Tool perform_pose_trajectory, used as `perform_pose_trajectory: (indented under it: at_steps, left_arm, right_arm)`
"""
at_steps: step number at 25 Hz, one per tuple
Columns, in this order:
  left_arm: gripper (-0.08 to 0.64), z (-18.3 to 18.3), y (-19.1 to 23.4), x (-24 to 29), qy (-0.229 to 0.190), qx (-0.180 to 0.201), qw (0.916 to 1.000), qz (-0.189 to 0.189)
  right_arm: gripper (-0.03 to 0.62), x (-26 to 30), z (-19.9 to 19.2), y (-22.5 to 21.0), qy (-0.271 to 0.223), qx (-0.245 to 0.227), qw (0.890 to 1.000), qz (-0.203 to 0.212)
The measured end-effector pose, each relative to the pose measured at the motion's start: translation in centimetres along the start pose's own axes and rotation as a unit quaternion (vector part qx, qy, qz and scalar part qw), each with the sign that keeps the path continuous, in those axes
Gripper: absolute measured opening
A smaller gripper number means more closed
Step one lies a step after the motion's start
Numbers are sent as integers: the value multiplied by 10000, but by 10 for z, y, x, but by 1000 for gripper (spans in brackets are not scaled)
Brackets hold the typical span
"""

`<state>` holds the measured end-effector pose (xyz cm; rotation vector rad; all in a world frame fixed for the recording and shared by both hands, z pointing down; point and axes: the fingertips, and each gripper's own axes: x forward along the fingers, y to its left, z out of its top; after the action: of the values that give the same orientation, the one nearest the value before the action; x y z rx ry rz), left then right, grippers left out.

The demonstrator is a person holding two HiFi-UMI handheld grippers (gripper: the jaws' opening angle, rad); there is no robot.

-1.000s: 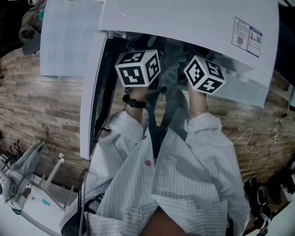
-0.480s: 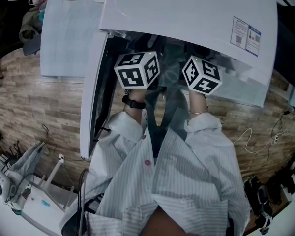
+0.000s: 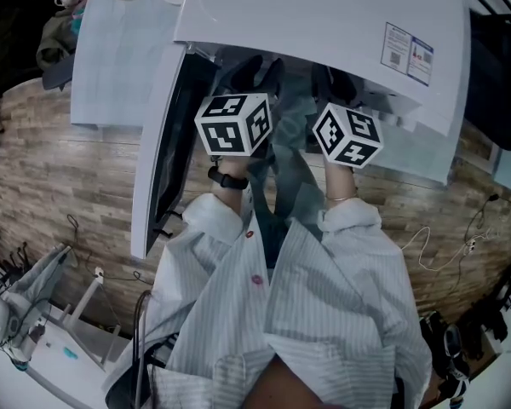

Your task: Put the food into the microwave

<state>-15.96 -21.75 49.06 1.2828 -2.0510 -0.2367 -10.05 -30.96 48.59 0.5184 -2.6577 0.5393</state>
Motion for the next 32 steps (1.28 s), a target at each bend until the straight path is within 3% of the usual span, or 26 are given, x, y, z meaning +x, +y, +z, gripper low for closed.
perform_pose_trajectory:
  at_steps: [9,17,24,32]
  left_arm:
    - [107,21,-34,-27,-258,-78,9994,-211]
    - [74,35,-63,-55,-339,74,9978,-573]
    - [36,66,-91,-88,-603,256,9931,-978]
    - [9,74,-126,-112,-812,222,9856,-1464]
  right_arm:
    - [86,-29,16,29,186,-126,9968,774]
    - [58,-60,38,59,146,-114,9902,1386]
    - [43,-91,72,90,-2,-112,9803,1971]
    - [35,-117,94,100,-93,4,9700,2430]
